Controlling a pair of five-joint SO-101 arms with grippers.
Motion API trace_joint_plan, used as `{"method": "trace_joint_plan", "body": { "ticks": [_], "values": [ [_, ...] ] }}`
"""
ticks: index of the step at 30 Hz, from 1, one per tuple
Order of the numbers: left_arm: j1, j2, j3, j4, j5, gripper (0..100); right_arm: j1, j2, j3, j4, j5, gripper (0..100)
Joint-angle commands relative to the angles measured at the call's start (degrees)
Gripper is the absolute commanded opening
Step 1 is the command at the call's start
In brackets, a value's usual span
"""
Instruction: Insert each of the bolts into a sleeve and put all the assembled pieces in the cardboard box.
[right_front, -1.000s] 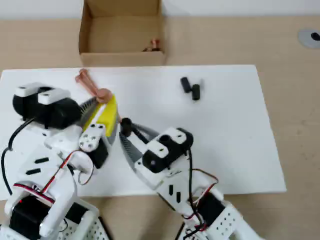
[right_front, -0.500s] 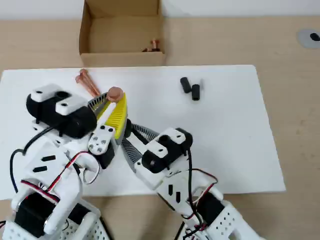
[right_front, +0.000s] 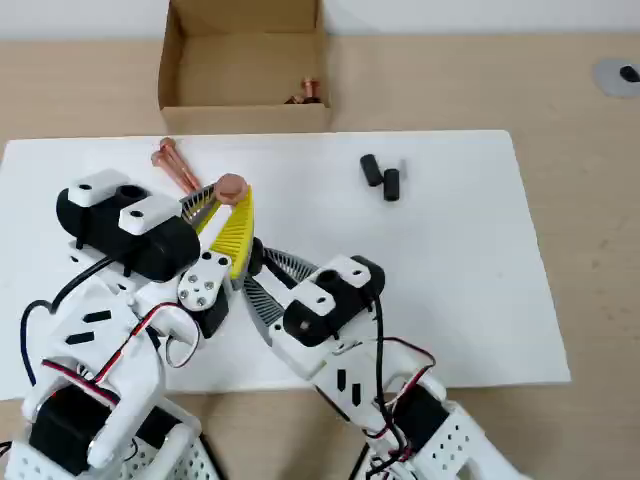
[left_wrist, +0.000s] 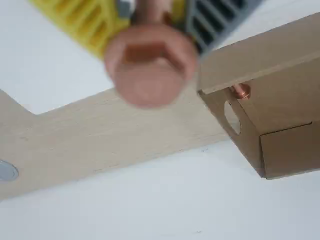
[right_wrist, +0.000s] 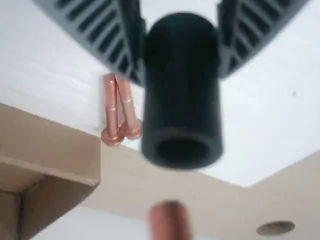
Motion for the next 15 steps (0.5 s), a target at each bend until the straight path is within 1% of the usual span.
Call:
{"method": "trace_joint_plan", "body": {
  "ticks": [1,5,7,11,15],
  "values": [
    [0.9,-0.2,-0.5,-1.6,-0.3,1,-0.8,-8.0,0.0,1.6,-0.3,0.9],
    [0.9,1.9,-0.9,-1.4,-0.2,1,-0.8,-8.0,0.0,1.8,-0.3,0.9],
    [0.9,4.0,-1.9,0.2,-0.1,1,-0.8,-8.0,0.0,1.7,-0.3,0.9],
    [1.0,8.0,-6.6,4.6,2.9,1,-0.8,-8.0,0.0,1.7,-0.3,0.9],
    [0.7,9.2,-9.1,5.6,2.9,1,-0.8,-8.0,0.0,1.7,-0.3,0.9]
  ]
}}
